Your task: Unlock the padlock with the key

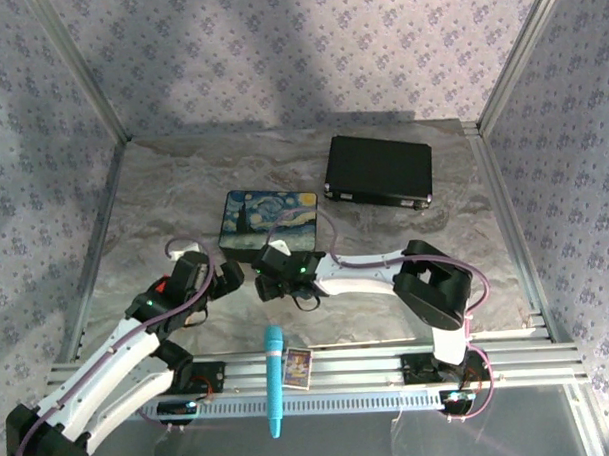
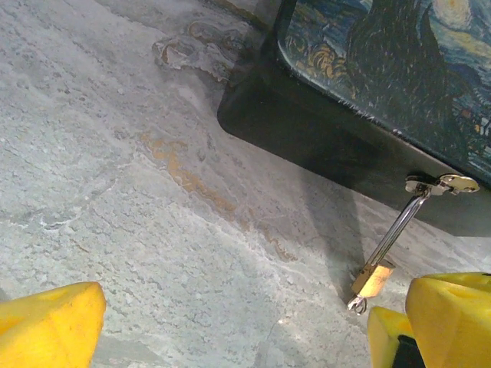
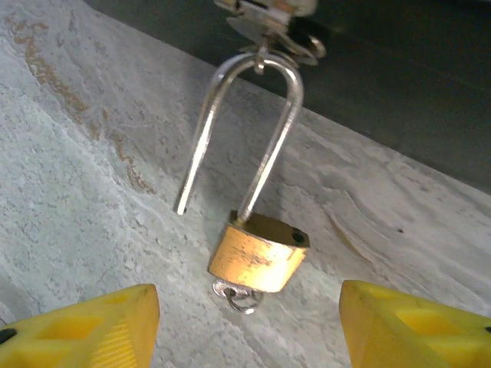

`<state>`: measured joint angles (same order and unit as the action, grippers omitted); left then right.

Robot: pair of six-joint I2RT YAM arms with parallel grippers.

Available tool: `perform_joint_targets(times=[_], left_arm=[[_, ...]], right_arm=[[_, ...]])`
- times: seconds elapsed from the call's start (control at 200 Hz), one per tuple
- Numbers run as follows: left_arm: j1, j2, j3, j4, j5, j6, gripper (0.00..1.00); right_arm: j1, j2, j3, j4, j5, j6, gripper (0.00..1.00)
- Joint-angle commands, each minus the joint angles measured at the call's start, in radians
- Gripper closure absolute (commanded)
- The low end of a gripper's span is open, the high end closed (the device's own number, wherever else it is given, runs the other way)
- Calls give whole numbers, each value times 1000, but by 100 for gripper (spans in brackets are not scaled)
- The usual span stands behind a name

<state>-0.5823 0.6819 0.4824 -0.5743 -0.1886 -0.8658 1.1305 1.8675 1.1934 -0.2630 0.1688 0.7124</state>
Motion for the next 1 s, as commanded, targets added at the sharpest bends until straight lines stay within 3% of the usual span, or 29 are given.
perform_joint_targets(times=[0.0,0.14,0.6,0.795,0.995], left_arm=[[7,-6,1,21,20,-13,0],[8,-5,-4,27,16,-13,0],[7,-18,-23,32,26,-26,0],[7,-18,-25,42,25,-23,0],[7,-14,11,33,5,81,0]], right_arm=[[2,22,23,5,18,27,39],[1,35,26,4,26,33,46],[-13,82,28,37,18,37,49],[-15,74,8,53,29,45,61],[-25,7,-101,98,42,57,68]])
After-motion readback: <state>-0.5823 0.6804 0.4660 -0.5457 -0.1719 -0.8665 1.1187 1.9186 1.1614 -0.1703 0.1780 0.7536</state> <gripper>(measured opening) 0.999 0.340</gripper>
